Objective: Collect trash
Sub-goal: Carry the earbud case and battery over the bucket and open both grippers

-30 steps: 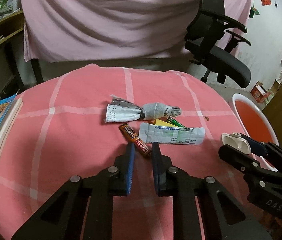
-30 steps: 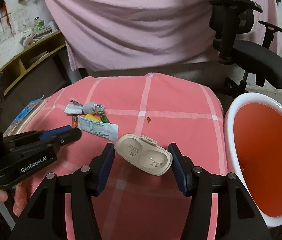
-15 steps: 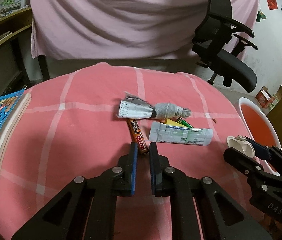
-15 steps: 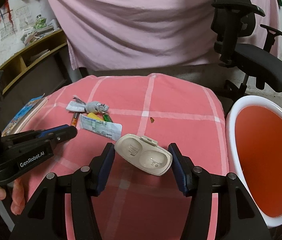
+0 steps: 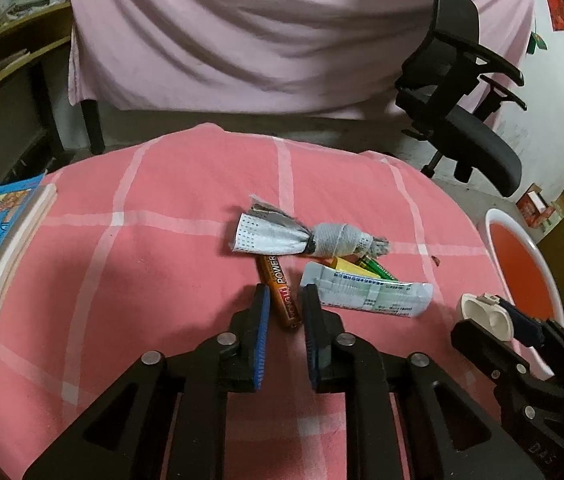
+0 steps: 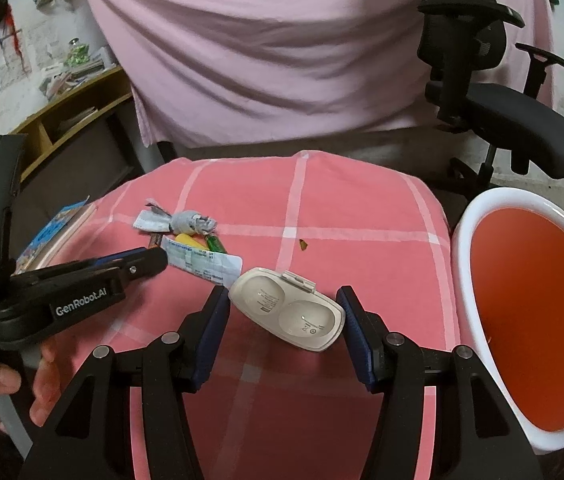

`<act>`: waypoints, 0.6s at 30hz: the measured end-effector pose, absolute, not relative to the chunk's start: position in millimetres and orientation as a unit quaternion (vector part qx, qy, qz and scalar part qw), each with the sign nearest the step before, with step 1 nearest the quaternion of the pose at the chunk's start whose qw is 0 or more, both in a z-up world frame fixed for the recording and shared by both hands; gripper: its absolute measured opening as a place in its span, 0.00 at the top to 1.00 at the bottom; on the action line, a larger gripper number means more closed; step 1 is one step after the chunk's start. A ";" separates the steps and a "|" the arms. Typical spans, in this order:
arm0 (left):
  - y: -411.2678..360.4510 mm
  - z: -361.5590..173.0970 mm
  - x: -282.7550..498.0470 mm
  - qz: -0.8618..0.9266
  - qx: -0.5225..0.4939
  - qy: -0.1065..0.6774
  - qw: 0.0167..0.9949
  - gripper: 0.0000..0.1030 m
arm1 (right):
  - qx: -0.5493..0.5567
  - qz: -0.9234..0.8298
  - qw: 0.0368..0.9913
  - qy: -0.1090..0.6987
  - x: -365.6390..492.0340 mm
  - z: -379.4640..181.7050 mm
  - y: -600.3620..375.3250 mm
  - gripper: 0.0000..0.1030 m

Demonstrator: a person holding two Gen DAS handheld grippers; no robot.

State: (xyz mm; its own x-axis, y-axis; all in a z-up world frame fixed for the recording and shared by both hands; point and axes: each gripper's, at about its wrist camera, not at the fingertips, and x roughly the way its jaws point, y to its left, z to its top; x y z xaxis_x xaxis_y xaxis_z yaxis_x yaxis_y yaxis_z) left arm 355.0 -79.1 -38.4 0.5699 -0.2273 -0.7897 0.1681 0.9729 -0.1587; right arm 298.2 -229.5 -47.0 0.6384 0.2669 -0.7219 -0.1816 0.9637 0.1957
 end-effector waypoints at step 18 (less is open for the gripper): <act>-56.7 12.4 272.4 -0.180 -0.078 0.244 0.950 0.93 | 0.118 0.152 0.947 0.257 266.0 -15.8 -248.0 0.48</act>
State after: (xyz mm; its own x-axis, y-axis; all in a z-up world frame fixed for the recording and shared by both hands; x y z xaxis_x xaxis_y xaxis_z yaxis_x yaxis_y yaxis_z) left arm 272.4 -56.7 12.4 0.8160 -0.3800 -0.4355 0.3040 0.9230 -0.2358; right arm 266.0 -248.0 -15.8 0.8218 0.3478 -0.4513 -0.2268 0.9263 0.3010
